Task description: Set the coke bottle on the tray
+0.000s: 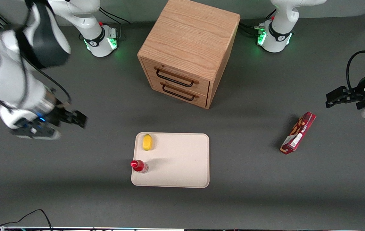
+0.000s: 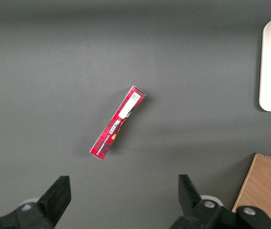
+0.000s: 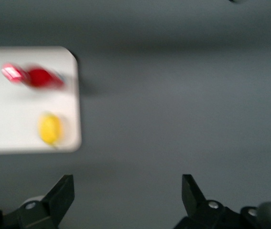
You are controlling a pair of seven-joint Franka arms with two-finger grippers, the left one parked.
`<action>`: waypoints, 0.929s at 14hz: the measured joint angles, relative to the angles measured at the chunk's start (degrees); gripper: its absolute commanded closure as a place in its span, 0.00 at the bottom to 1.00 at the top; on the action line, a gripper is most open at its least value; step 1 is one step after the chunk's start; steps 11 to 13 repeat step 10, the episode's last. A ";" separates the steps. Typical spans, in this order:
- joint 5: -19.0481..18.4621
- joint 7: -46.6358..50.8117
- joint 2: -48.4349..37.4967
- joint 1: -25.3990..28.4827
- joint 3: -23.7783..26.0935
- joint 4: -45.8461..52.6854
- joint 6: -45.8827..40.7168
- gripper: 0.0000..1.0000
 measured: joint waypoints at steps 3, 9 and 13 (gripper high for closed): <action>7.37 -10.34 -10.03 -11.85 0.23 -3.65 -5.91 0.00; 9.97 -11.59 -10.02 -11.01 -0.07 -2.16 -5.87 0.00; 9.94 -11.56 -9.50 -7.05 -3.01 -1.82 -5.93 0.00</action>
